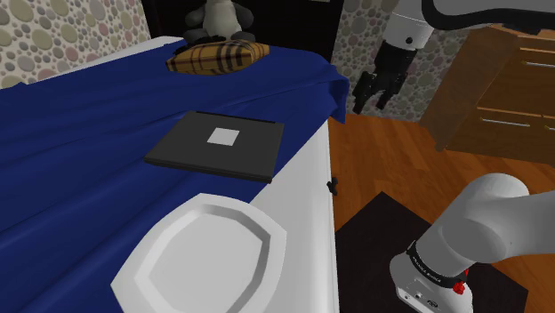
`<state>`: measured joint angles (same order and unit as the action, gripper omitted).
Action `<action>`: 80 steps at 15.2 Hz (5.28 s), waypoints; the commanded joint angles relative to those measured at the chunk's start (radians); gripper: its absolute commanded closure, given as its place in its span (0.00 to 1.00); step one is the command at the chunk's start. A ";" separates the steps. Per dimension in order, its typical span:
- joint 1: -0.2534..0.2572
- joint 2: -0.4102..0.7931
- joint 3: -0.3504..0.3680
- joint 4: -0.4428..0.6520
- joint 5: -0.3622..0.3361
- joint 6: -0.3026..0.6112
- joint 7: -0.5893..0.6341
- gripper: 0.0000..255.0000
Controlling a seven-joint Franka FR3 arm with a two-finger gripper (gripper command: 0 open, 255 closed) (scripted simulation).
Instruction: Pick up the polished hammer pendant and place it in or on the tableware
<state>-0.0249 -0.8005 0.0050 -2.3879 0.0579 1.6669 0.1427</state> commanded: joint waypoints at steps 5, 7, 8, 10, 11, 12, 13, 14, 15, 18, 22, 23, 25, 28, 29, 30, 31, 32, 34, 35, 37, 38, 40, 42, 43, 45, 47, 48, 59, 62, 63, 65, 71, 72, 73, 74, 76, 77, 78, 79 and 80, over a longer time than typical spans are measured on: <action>-0.089 -0.092 0.146 -0.096 0.082 -0.032 0.377 0.00; -0.129 -0.123 0.226 -0.126 0.139 -0.051 0.568 0.00; -0.148 -0.133 0.266 -0.137 0.169 -0.059 0.665 0.00; -0.186 -0.145 0.349 -0.149 0.236 -0.073 0.857 0.00; -0.206 -0.147 0.392 -0.151 0.271 -0.079 0.953 0.00; -0.227 -0.145 0.435 -0.150 0.307 -0.083 1.049 0.00; -0.250 -0.140 0.478 -0.147 0.343 -0.085 1.144 0.00; -0.273 -0.132 0.521 -0.142 0.379 -0.085 1.240 0.00; -0.297 -0.121 0.564 -0.134 0.414 -0.083 1.335 0.00; -0.341 -0.100 0.642 -0.131 0.478 -0.065 1.492 0.00; -0.331 -0.106 0.667 -0.181 0.502 -0.019 1.488 0.00; -0.328 -0.107 0.674 -0.193 0.508 -0.008 1.487 0.00; -0.324 -0.107 0.685 -0.212 0.519 0.011 1.485 0.00; -0.324 -0.107 0.685 -0.212 0.519 0.011 1.485 0.00; -0.324 -0.107 0.685 -0.212 0.519 0.011 1.485 0.00; -0.324 -0.107 0.685 -0.212 0.519 0.011 1.485 0.00; -0.324 -0.107 0.685 -0.212 0.519 0.011 1.485 0.00; -0.324 -0.107 0.685 -0.212 0.519 0.011 1.485 0.00; -0.324 -0.107 0.685 -0.212 0.519 0.011 1.485 1.00; -0.324 -0.107 0.685 -0.212 0.519 0.011 1.485 1.00; -0.324 -0.107 0.685 -0.212 0.519 0.011 1.485 1.00; -0.324 -0.107 0.685 -0.212 0.519 0.011 1.485 1.00; -0.324 -0.107 0.685 -0.212 0.519 0.011 1.485 1.00; -0.324 -0.107 0.685 -0.212 0.519 0.011 1.485 1.00; -0.326 -0.109 0.677 -0.201 0.513 -0.002 1.487 1.00; -0.328 -0.111 0.663 -0.178 0.501 -0.027 1.490 1.00; -0.331 -0.112 0.650 -0.155 0.489 -0.052 1.493 1.00; -0.333 -0.112 0.644 -0.143 0.484 -0.064 1.495 1.00; -0.350 -0.096 0.582 0.000 0.430 -0.193 1.514 1.00; -0.350 -0.061 0.658 0.054 0.476 -0.182 1.587 1.00; -0.352 -0.048 0.685 0.074 0.490 -0.178 1.611 1.00; -0.359 -0.020 0.738 0.116 0.515 -0.169 1.659 1.00; -0.416 0.082 0.917 0.268 0.564 -0.134 1.805 1.00; -0.431 0.100 0.951 0.296 0.569 -0.128 1.830 1.00; -0.449 0.120 0.987 0.326 0.572 -0.121 1.855 1.00; -0.469 0.139 1.024 0.357 0.574 -0.115 1.880 1.00; -0.518 0.178 1.107 0.422 0.574 -0.103 1.931 1.00; -0.548 0.198 1.153 0.456 0.572 -0.098 1.957 1.00; -0.581 0.216 1.202 0.492 0.570 -0.093 1.982 1.00; -0.620 0.233 1.255 0.529 0.568 -0.089 2.007 1.00; -0.664 0.248 1.312 0.567 0.566 -0.087 2.032 1.00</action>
<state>-0.6493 -0.5689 1.2631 -1.8596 0.6254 1.5777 2.1471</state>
